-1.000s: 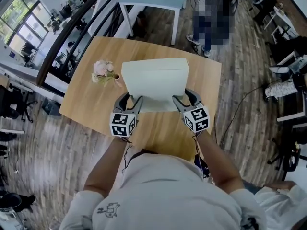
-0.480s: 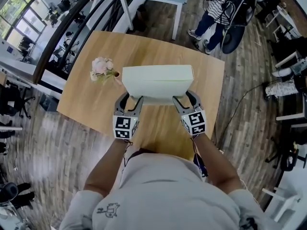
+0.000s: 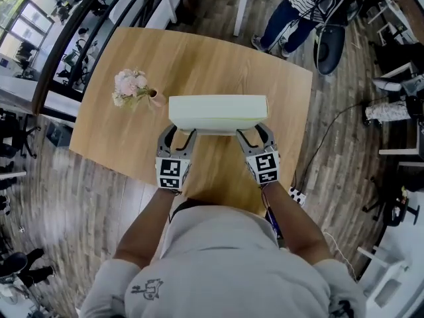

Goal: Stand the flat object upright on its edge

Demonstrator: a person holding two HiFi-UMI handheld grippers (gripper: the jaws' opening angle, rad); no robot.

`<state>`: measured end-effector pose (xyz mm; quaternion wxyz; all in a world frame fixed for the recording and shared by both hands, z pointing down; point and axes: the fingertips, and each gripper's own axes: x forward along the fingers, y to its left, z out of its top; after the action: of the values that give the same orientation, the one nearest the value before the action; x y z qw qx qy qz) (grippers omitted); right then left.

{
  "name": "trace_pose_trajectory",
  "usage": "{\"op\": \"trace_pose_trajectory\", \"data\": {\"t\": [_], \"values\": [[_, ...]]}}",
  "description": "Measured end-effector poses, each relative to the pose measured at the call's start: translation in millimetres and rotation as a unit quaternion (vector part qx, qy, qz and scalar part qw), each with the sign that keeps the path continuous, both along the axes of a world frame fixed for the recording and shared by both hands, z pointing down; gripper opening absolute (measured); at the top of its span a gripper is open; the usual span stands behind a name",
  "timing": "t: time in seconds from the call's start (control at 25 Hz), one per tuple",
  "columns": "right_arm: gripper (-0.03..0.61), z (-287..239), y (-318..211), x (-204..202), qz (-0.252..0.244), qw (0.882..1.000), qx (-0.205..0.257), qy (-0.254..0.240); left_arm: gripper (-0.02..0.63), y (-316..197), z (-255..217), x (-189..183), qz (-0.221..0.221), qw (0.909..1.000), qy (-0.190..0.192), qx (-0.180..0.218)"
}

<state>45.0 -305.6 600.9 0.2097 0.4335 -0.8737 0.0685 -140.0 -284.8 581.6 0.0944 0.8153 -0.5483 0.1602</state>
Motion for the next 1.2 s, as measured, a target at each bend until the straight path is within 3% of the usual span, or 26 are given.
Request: {"op": "trace_pose_trajectory", "data": {"t": [0.56, 0.84, 1.2], "values": [[0.253, 48, -3, -1, 0.010, 0.999, -0.028, 0.025, 0.239, -6, 49, -1, 0.010, 0.9994, 0.004, -0.032], [0.258, 58, -3, -6, -0.010, 0.998, -0.018, 0.054, 0.239, 0, 69, -7, 0.007, 0.9992, 0.007, -0.039], [0.272, 61, -1, -5, -0.010, 0.998, -0.018, 0.057, 0.239, 1, 68, -6, 0.018, 0.9990, 0.018, -0.037]]}}
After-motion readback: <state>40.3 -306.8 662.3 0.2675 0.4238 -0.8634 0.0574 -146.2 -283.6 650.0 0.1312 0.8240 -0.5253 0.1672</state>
